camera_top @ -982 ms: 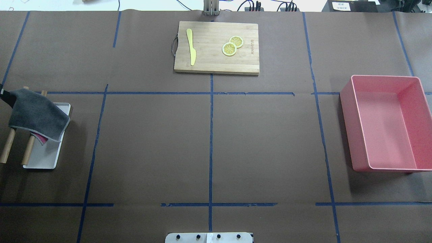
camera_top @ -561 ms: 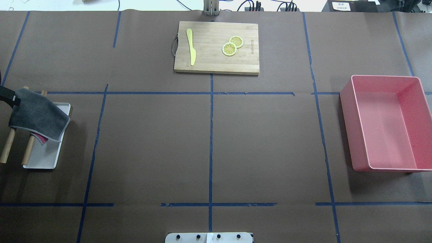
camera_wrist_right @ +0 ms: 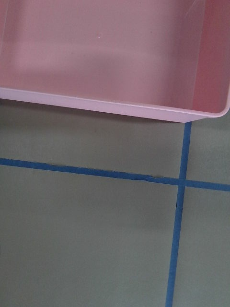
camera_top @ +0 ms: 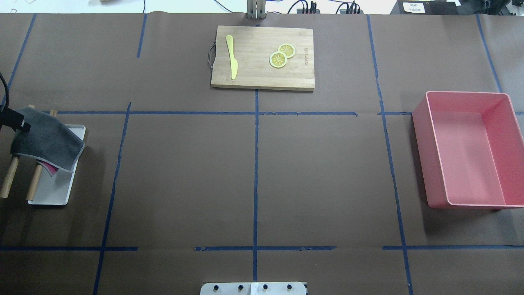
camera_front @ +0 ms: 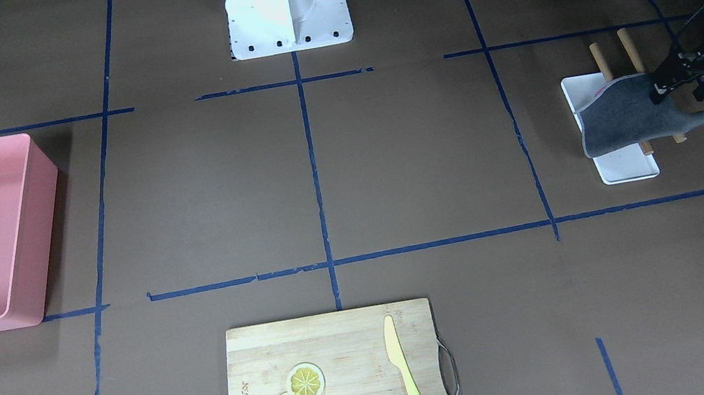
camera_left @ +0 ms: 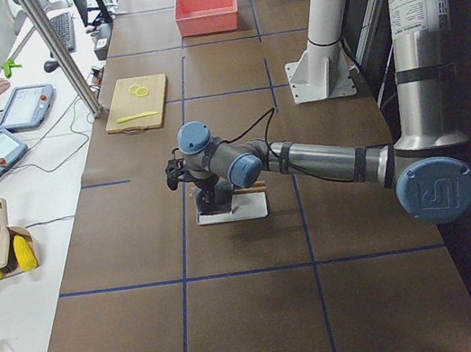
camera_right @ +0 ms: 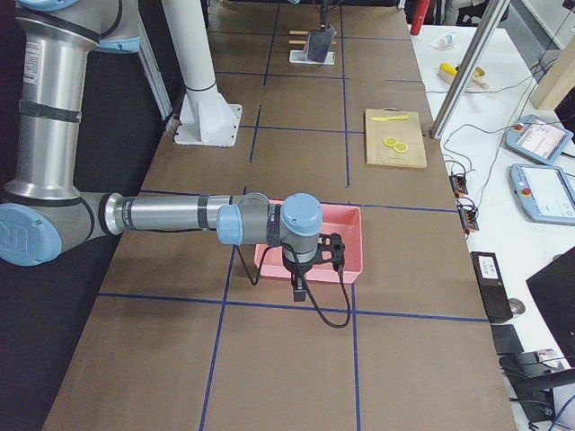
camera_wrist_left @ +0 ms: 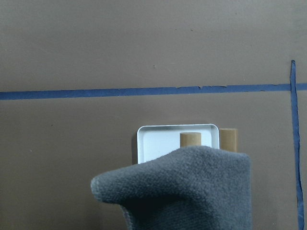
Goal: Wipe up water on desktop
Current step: 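Close the left gripper on the grey cloth draped over the rack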
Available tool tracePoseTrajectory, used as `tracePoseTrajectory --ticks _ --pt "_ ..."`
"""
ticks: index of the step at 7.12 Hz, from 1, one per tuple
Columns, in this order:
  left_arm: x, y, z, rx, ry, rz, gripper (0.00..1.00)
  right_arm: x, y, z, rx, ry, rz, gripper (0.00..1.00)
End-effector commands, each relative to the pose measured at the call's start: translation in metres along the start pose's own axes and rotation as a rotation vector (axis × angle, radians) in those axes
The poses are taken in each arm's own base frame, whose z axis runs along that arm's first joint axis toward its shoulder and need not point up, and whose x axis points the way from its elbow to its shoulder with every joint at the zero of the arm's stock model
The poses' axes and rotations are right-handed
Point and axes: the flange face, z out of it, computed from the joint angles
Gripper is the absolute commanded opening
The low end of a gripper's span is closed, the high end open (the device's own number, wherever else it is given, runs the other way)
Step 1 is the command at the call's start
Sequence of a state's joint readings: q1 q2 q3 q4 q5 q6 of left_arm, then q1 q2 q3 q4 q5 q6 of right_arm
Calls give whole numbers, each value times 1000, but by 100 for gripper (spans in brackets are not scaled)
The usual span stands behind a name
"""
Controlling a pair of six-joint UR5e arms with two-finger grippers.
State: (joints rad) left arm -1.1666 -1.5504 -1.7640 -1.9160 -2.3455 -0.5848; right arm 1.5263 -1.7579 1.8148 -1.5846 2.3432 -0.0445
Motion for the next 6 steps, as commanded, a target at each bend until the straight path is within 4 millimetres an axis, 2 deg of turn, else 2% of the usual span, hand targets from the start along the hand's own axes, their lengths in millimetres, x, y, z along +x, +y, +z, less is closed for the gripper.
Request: tracePoseTrajectory --ticks 1,3,5,6 --pt "4 -1 1 -2 3 4 54 0 0 0 0 1 0 100" --pt "5 -1 -1 2 5 8 38 1 0 2 -3 2 1 100" --pt "7 0 -3 5 7 13 14 1 0 2 -3 2 1 100" --pt "11 1 -8 11 11 19 7 0 0 2 -4 2 0 100"
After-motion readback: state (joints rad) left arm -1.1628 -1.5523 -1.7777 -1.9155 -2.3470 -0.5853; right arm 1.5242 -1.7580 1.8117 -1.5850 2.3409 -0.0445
